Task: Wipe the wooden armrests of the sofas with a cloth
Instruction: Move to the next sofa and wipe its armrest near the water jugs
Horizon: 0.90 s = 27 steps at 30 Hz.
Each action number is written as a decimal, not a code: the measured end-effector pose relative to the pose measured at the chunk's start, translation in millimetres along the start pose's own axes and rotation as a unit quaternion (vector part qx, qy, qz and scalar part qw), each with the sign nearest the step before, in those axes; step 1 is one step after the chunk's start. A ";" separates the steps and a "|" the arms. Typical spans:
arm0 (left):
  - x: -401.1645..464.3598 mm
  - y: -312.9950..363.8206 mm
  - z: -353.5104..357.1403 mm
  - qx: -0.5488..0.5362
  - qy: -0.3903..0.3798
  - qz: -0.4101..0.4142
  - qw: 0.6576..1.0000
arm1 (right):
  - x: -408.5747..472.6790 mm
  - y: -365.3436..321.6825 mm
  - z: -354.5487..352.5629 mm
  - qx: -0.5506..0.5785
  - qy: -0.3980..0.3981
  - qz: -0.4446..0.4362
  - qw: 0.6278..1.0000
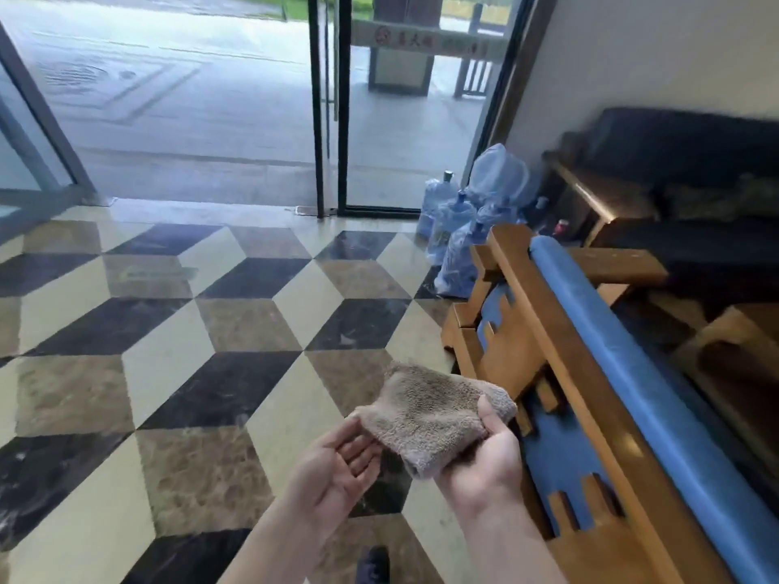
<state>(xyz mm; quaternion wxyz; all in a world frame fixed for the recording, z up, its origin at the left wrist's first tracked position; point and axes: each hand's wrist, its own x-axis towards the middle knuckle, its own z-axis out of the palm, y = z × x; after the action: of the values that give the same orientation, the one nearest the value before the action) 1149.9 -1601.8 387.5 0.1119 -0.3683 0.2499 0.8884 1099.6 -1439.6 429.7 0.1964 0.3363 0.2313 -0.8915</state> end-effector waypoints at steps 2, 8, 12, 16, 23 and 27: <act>33.8 28.2 19.2 0.013 -0.002 -0.012 1.000 | 30.2 -8.9 18.1 -0.002 0.008 -0.016 1.000; 155.1 125.8 108.3 0.013 -0.047 0.032 0.998 | 159.7 -56.5 94.7 0.027 0.012 -0.030 0.999; 232.0 191.5 170.3 0.030 -0.017 0.056 0.998 | 242.4 -89.2 166.6 0.036 0.029 -0.047 0.998; 310.7 247.0 209.8 0.045 0.034 0.044 0.997 | 312.3 -108.2 232.3 0.045 0.043 -0.045 0.997; 464.1 342.0 268.7 0.154 0.080 0.039 0.984 | 445.2 -147.2 326.7 0.073 0.061 -0.049 0.994; 531.9 391.1 308.6 0.306 0.038 -0.031 0.951 | 510.1 -173.9 391.5 0.113 0.071 -0.086 0.987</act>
<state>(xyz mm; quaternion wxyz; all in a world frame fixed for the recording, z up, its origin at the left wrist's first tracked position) 441.0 -1763.9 337.4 0.2367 -0.3571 0.5023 0.7511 457.1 -1610.2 387.3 0.0630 0.3977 0.1707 -0.8993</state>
